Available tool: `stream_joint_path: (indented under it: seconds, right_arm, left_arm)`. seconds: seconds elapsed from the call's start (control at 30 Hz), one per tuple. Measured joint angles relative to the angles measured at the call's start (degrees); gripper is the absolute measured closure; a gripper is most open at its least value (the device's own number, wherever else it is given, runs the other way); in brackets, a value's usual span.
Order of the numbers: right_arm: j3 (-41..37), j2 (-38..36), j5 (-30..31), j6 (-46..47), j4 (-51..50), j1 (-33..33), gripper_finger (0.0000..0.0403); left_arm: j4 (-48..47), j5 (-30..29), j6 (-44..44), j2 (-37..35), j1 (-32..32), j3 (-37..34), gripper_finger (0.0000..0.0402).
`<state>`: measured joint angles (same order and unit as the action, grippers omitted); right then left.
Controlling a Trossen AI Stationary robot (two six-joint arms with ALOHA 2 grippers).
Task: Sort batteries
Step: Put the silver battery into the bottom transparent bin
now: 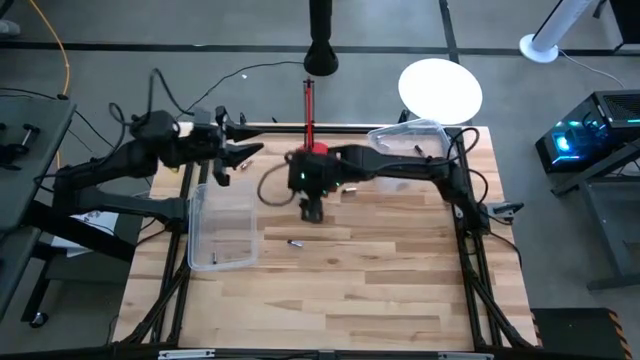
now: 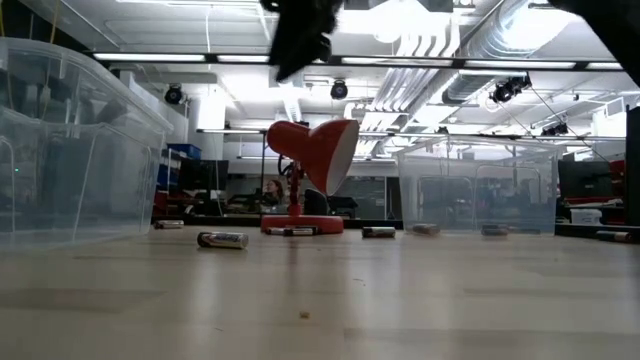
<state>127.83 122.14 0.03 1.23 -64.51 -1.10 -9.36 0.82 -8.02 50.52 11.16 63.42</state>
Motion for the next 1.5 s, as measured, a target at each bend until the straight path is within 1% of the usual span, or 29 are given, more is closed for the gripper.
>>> stream_joint_path:
  seconds: [0.07,0.17,0.3,0.37,0.43,0.5,0.57,0.63,0.73,0.87,0.97,1.1,1.2,1.27,1.3,1.43,1.5]
  right_arm:
    - [-6.16,-2.21,0.00,0.53,1.07,1.27,0.0188]
    - [-18.17,-7.09,0.02,2.77,6.59,3.30,0.0188]
    - [-35.69,-14.84,0.24,8.70,16.62,5.26,0.0188]
    - [-42.87,-18.44,0.05,12.68,22.60,5.78,0.0188]
    - [-47.85,-20.41,-1.80,16.09,29.39,5.83,0.0188]
    - [-50.70,-20.68,-3.11,17.66,36.05,6.01,0.0188]
    - [-51.32,-19.41,-2.70,16.93,39.61,6.32,0.0188]
    - [-50.47,-17.07,-1.43,14.88,41.52,6.64,0.0191]
    - [-47.15,-12.00,0.50,11.10,41.69,7.25,0.0198]
    - [-41.60,-5.50,3.55,8.75,42.50,7.96,0.0205]
    - [-37.08,-0.77,4.02,8.77,42.53,8.46,0.0206]
    - [-31.10,4.32,4.74,8.83,42.53,10.05,0.0206]
    - [-28.14,7.72,9.60,9.55,41.44,11.42,0.0206]
    - [-27.36,10.02,13.35,12.50,40.04,11.90,0.0206]
    - [-27.26,10.93,13.87,14.65,39.35,11.86,0.0206]
    - [-26.93,12.46,13.76,24.19,37.47,11.29,0.0209]
    - [-26.86,12.51,14.06,26.20,36.67,11.30,0.0228]
  left_arm:
    - [-0.03,0.00,0.25,1.17,0.00,-0.02,0.0225]
    - [0.02,0.06,0.25,2.49,0.00,-0.02,0.0225]
    - [0.11,0.42,0.38,3.33,0.02,-0.02,0.0225]
    - [-0.35,0.71,0.40,3.31,0.00,-0.02,0.0225]
    - [-2.62,2.66,0.21,3.17,-0.16,0.00,0.0225]
    - [-7.27,4.16,-0.24,3.13,-0.96,-0.04,0.0225]
    - [-10.01,4.35,-0.81,3.11,-2.38,-1.59,0.0225]
    - [-10.84,4.46,-2.77,2.90,-3.78,-4.37,0.0225]
    - [-8.45,3.52,-6.20,2.41,-5.50,-8.47,0.0225]
    - [-2.08,1.45,-9.78,1.97,-6.65,-12.62,0.0225]
    - [2.65,0.17,-11.22,1.58,-6.84,-13.87,0.0225]
    - [5.76,0.04,-13.36,0.47,-6.84,-13.55,0.0225]
    - [8.69,0.01,-12.48,-1.54,-6.88,-13.19,0.0225]
    - [10.46,-0.14,-11.88,-3.17,-6.79,-13.19,0.0225]
    - [11.32,-0.18,-11.40,-3.89,-6.70,-13.18,0.0225]
    - [13.71,-0.90,-10.90,-6.90,-6.69,-13.20,0.0225]
    - [14.52,-1.62,-10.74,-8.34,-6.69,-13.18,0.0225]
